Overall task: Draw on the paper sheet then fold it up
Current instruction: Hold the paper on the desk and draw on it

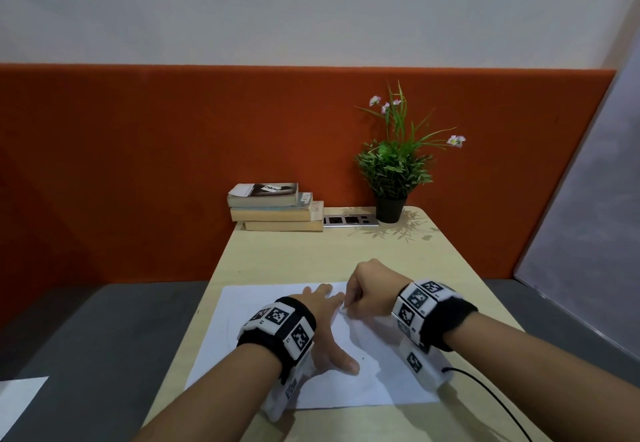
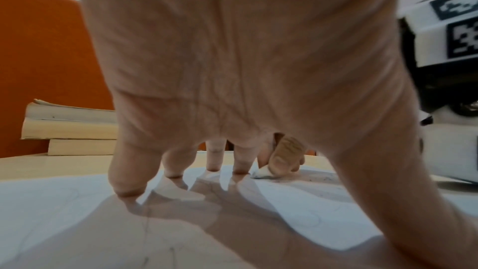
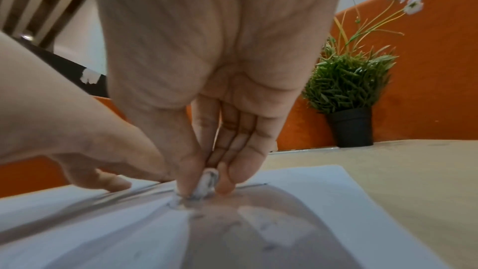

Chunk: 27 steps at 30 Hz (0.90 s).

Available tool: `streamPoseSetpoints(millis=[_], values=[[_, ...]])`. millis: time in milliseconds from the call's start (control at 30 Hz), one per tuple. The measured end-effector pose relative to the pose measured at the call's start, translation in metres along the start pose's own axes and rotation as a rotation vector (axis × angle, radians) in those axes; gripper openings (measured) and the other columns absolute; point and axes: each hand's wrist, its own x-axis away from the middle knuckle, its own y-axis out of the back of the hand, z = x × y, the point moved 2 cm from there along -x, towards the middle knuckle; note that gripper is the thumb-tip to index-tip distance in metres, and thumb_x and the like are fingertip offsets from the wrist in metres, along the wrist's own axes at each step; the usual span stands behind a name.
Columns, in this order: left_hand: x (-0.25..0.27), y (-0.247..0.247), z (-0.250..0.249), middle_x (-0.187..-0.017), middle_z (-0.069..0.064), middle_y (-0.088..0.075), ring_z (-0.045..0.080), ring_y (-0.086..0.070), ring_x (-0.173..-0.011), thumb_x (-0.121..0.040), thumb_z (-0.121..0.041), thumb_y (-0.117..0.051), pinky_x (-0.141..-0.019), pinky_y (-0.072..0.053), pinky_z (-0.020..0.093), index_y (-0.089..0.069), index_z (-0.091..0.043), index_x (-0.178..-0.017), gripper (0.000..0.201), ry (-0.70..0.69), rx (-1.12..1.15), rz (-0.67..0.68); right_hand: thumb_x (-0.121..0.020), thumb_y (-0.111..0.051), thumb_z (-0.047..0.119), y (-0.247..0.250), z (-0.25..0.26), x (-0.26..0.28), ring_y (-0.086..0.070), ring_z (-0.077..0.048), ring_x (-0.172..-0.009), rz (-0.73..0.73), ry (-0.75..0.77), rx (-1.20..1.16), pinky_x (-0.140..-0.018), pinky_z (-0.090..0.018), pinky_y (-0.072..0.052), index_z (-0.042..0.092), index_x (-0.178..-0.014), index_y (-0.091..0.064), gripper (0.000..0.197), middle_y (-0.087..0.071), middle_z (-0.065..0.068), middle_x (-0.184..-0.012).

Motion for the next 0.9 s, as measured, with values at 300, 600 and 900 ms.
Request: streamPoseSetpoints(millis=[300, 600, 900], values=[[-0.005, -0.003, 0.003, -0.169, -0.004, 0.008, 0.024, -0.005, -0.155, -0.063, -0.082, -0.073, -0.12, -0.025, 0.05, 0.002, -0.028, -0.161, 0.135, 0.021, -0.03, 0.034, -0.081, -0.079, 0.02, -0.012, 0.005, 0.037, -0.072, -0.007, -0.087, 0.208, 0.061, -0.021, -0.083, -0.028, -0.061, 0.022, -0.095, -0.083, 0.015, -0.08, 0.008, -0.091], [0.001, 0.001, -0.002, -0.17, -0.005, 0.002, 0.025, -0.01, -0.155, -0.067, -0.077, -0.075, -0.118, -0.027, 0.051, -0.008, -0.04, -0.159, 0.12, 0.02, -0.021, 0.013, -0.077, -0.077, 0.009, -0.002, 0.008, -0.001, -0.074, -0.019, -0.08, 0.017, 0.031, 0.005, -0.076, -0.036, -0.064, 0.014, -0.085, -0.084, 0.011, -0.079, -0.003, -0.083], [-0.001, -0.002, 0.0, -0.17, -0.004, 0.01, 0.024, -0.002, -0.156, -0.068, -0.079, -0.072, -0.12, -0.022, 0.049, 0.004, -0.029, -0.162, 0.131, 0.029, -0.033, 0.039, -0.08, -0.081, 0.018, -0.01, 0.007, 0.036, -0.073, -0.013, -0.081, 0.241, 0.084, -0.028, -0.079, -0.03, -0.063, 0.021, -0.094, -0.083, 0.014, -0.08, 0.004, -0.089]])
